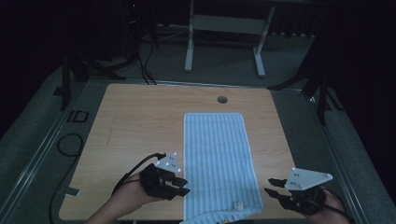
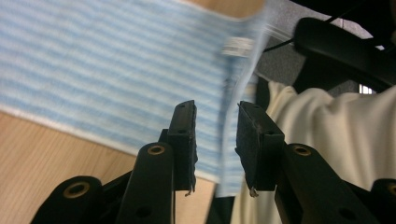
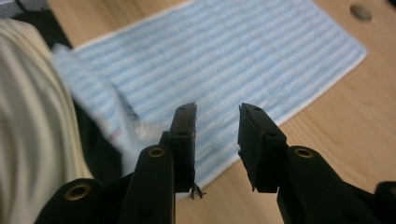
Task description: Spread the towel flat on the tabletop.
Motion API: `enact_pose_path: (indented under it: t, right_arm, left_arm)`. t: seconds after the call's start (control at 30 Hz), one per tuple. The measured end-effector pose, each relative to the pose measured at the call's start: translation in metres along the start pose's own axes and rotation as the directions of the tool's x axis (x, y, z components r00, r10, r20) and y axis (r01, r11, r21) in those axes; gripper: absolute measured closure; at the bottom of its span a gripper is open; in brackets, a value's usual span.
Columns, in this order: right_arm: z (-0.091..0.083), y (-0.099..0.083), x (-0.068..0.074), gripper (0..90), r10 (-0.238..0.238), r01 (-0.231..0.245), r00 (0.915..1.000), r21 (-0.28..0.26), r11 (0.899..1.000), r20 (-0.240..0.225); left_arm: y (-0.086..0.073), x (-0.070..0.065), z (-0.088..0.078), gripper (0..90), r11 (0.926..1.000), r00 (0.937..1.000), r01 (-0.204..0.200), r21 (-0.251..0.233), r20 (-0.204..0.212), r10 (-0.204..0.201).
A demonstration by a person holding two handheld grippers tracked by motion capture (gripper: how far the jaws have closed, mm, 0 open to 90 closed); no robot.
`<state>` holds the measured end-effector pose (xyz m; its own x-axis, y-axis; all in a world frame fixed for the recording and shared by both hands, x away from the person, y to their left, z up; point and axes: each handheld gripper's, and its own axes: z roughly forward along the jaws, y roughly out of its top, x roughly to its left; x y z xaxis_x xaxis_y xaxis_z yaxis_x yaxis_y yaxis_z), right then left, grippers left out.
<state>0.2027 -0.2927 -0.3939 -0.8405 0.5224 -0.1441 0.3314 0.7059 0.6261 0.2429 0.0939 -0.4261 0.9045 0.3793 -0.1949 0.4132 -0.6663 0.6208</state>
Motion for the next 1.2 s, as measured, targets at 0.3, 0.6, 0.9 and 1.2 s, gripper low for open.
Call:
enact_pose_path:
  t: [0.3, 0.6, 0.9, 1.2]
  right_arm:
    - [0.076, 0.007, -0.060, 66.6, 0.090, -0.087, 0.9953, 0.077, 0.993, -0.036]
    - [0.140, 0.023, -0.104, 62.9, 0.128, -0.128, 0.9918, 0.092, 0.988, 0.004]
    - [0.192, 0.044, -0.138, 55.5, 0.211, -0.199, 0.9774, 0.305, 0.931, -0.006]
    - [0.229, 0.047, -0.144, 52.3, 0.229, -0.231, 0.9724, 0.329, 0.916, 0.044]
  left_arm:
    - [0.006, 0.064, 0.042, 64.8, 0.9940, 0.9882, 0.086, 0.069, -0.133, -0.076]
    - [0.022, 0.110, 0.083, 59.4, 0.9858, 0.9737, 0.148, 0.079, -0.186, -0.131]
    - [0.036, 0.135, 0.117, 57.8, 0.9663, 0.9552, 0.182, 0.181, -0.266, -0.130]
    - [0.037, 0.149, 0.129, 52.7, 0.9711, 0.9437, 0.196, 0.136, -0.295, -0.149]
